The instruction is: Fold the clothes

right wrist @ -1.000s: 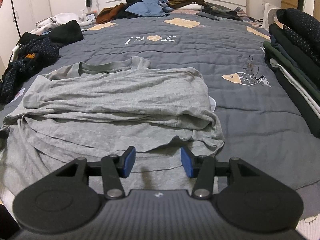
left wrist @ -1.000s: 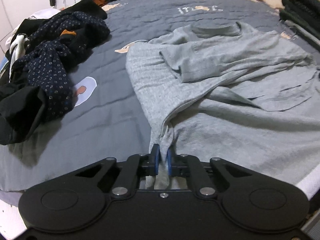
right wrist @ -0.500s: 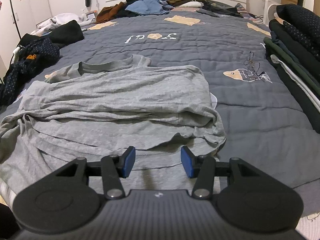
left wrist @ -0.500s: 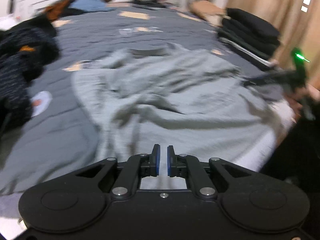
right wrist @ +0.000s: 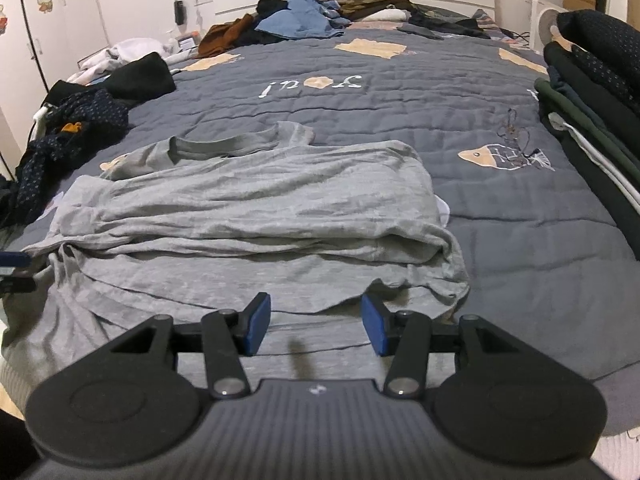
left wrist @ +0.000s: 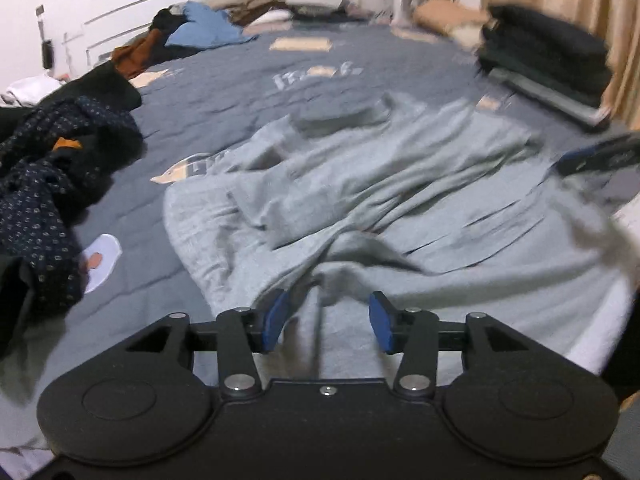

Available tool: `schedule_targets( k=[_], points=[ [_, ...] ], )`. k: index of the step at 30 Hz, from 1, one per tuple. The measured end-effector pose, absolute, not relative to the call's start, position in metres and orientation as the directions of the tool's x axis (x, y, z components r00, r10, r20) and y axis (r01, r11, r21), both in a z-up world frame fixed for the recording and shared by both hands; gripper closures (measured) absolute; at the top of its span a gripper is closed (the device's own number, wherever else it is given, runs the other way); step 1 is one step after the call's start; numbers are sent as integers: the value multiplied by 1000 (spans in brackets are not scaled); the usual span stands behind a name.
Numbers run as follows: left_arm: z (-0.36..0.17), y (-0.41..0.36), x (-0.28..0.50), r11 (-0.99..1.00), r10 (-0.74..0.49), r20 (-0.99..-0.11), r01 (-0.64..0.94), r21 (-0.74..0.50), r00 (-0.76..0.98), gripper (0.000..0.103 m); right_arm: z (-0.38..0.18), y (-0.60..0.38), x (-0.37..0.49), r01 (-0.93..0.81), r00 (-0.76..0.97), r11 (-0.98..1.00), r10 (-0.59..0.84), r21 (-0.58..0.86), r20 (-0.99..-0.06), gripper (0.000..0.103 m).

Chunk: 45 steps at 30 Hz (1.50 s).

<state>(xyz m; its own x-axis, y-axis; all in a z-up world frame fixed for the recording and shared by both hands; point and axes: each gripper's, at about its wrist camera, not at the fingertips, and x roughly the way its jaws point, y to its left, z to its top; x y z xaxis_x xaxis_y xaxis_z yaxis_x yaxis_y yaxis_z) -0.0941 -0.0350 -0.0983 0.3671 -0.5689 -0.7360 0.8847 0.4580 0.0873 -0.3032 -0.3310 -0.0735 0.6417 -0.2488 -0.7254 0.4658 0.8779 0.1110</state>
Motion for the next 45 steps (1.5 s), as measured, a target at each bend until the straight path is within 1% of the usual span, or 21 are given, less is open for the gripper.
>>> schedule_targets(
  k=[1,2,9,11,13,14,16,17,19,21,24,27,29,31,33,34,35,37,38,40,45],
  points=[
    [-101,-39,-91,472,-554,-739,876,102,384,58,-74,-330,-302,462,642,880,-246,110,-727,54],
    [-103,-39,-88,486,-546,-745,869,90,382,58,-74,-329,-302,459,641,882,-244,109,-727,54],
    [-102,-41,-59,559,-572,-750,827,-59,333,58,-75,-327,-303,449,640,887,-237,105,-731,53],
    [-104,-44,-57,558,-564,-756,828,-52,332,65,-76,-327,-304,446,641,889,-235,106,-731,53],
    [-109,-50,-64,533,-537,-772,846,3,341,80,-76,-327,-304,444,639,890,-234,104,-732,53],
    [-111,-52,-67,518,-524,-782,855,21,337,84,-77,-327,-305,443,638,891,-233,102,-734,53],
    [-111,-54,-73,497,-510,-793,867,43,332,96,-77,-328,-306,445,636,890,-236,99,-735,53],
    [-109,-53,-76,491,-508,-794,870,51,334,98,-77,-329,-306,446,636,890,-237,99,-735,53],
    [-102,-48,-81,488,-529,-783,872,35,327,99,-77,-330,-308,450,637,887,-238,103,-733,53],
    [-88,-37,-90,441,-597,-754,897,-24,273,99,-76,-332,-311,456,640,884,-243,105,-729,53],
    [-74,-24,-107,316,-697,-700,943,-107,155,99,-74,-333,-313,459,648,881,-243,116,-722,53],
    [-76,-26,-120,216,-709,-703,964,-153,48,99,-73,-334,-312,459,649,880,-238,123,-723,52],
    [-84,-33,-129,193,-668,-743,974,-115,44,98,-74,-332,-310,452,648,884,-233,121,-725,52],
    [-90,-39,-132,216,-628,-772,975,-49,100,97,-75,-331,-309,449,645,886,-230,118,-728,52],
    [-86,-35,-127,239,-642,-760,968,-73,101,96,-76,-331,-309,448,641,887,-229,114,-733,52],
    [-82,-33,-125,247,-660,-745,965,-93,97,92,-76,-332,-309,452,639,885,-232,114,-733,52],
    [-77,-29,-121,253,-686,-722,960,-117,92,87,-76,-332,-310,455,640,883,-232,118,-732,52],
    [-69,-22,-115,279,-725,-681,948,-152,104,55,-75,-334,-311,461,643,878,-232,126,-730,52],
    [-66,-18,-112,295,-736,-667,941,-164,114,51,-75,-334,-311,462,644,878,-232,128,-729,52],
    [-64,-16,-105,328,-746,-652,927,-181,136,51,-74,-335,-311,463,646,876,-232,132,-727,52],
    [-76,-23,-99,370,-670,-723,920,-132,166,51,-71,-340,-315,482,643,867,-256,122,-722,52]
  ],
)
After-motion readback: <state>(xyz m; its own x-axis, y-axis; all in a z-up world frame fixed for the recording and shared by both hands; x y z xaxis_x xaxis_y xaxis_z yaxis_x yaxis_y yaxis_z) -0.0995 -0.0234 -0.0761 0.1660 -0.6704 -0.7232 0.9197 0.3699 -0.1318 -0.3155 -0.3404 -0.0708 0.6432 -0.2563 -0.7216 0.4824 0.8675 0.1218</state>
